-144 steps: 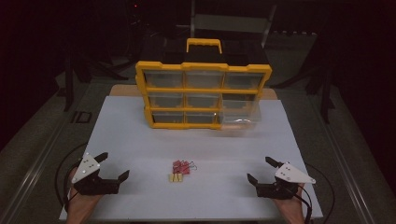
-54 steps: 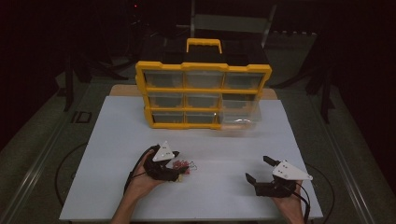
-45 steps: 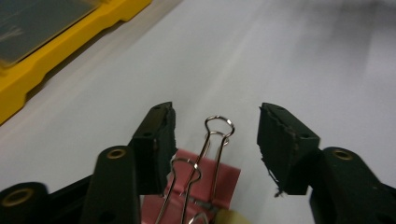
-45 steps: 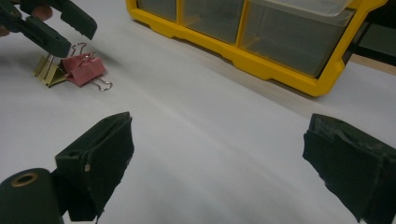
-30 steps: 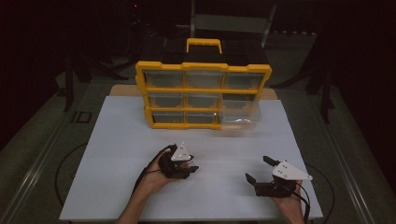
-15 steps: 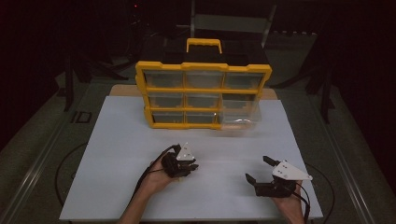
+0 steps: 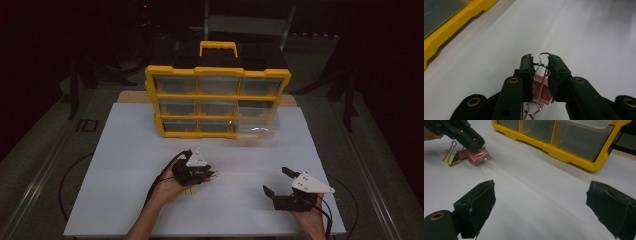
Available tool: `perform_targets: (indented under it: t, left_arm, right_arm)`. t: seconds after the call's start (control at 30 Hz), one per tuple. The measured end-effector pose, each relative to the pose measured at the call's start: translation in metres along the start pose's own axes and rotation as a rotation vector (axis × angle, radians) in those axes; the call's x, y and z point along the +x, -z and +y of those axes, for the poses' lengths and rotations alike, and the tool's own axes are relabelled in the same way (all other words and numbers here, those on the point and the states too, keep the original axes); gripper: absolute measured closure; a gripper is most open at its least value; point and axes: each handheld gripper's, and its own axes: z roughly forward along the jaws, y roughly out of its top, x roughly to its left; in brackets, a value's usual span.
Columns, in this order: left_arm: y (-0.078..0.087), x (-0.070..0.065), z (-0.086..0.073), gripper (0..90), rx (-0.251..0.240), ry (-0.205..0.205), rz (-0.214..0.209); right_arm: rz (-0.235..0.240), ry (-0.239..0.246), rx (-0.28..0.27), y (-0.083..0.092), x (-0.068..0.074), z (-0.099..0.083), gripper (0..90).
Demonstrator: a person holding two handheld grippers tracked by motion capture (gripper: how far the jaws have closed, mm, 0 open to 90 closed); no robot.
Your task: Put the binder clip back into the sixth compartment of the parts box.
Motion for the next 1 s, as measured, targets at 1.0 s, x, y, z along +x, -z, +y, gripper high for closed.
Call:
perform_targets:
  t: [1.0]
  left_arm:
    - [0.025,0.016,0.039,75.9,-0.043,-0.02,0.015]
  right_arm:
    - [0.002,-0.008,-0.006,0.001,-0.002,0.0,8.0]
